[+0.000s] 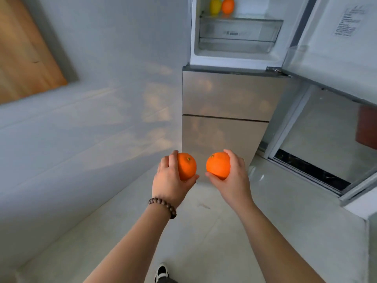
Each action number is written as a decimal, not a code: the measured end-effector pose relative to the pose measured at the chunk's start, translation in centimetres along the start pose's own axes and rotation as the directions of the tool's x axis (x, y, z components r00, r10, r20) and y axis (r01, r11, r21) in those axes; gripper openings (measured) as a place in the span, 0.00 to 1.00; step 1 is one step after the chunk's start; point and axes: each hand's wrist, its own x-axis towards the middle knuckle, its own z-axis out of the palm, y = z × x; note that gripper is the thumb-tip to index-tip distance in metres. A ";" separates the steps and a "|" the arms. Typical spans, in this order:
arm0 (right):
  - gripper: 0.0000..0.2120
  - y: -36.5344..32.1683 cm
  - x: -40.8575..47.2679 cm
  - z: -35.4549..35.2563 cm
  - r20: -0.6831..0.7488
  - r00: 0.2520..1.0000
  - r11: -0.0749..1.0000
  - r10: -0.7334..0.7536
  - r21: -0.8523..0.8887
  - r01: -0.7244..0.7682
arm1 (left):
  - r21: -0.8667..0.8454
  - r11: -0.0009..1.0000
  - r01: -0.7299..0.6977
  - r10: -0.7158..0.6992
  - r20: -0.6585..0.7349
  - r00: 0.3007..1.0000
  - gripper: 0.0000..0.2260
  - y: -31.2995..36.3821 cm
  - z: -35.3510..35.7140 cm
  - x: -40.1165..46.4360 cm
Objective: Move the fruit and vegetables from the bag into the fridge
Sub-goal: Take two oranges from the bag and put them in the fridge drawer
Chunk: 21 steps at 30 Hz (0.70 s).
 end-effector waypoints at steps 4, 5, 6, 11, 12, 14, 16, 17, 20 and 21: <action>0.39 -2.0 7.7 2.8 -0.062 0.998 1.000 0.027 -0.001 -0.028 | -0.041 0.999 -0.028 0.028 0.004 1.000 0.39 -1.5 -1.5 9.4; 0.39 -2.6 9.4 3.4 -0.080 0.996 0.999 0.036 0.010 -0.035 | -0.046 0.998 -0.039 0.039 0.004 0.999 0.39 -1.8 -1.9 11.6; 0.39 -3.1 11.1 3.9 -0.097 0.994 0.999 0.043 0.027 -0.040 | -0.052 0.997 -0.055 0.055 0.004 0.998 0.39 -2.0 -2.2 13.7; 0.39 -4.4 18.1 5.5 -0.181 0.982 0.997 0.059 0.053 -0.050 | -0.086 0.985 -0.150 0.152 0.014 0.988 0.40 -1.4 -2.6 22.7; 0.39 -4.5 19.4 5.6 -0.194 0.979 0.998 0.059 0.047 -0.050 | -0.091 0.981 -0.169 0.171 0.009 0.985 0.40 -1.0 -2.5 24.3; 0.39 -4.5 22.1 5.5 -0.211 0.976 0.998 0.054 0.031 -0.049 | -0.106 0.974 -0.200 0.201 -0.001 0.980 0.40 -0.2 -2.1 27.3; 0.39 -4.3 24.8 5.2 -0.229 0.972 0.999 0.042 0.030 -0.036 | -0.122 0.965 -0.231 0.231 -0.012 0.973 0.39 0.8 -1.6 30.2; 0.39 -4.1 26.2 5.0 -0.237 0.971 0.999 0.034 0.029 -0.028 | -0.134 0.959 -0.248 0.248 -0.020 0.969 0.39 1.3 -1.3 31.5; 0.38 -3.6 30.7 4.5 -0.250 0.968 0.999 0.011 0.041 0.000 | -0.167 0.940 -0.296 0.292 -0.052 0.955 0.39 2.8 0.0 35.5; 0.38 -3.3 32.3 4.4 -0.256 0.967 0.999 0.003 0.045 0.009 | -0.175 0.936 -0.306 0.299 -0.066 0.952 0.40 3.4 0.4 36.8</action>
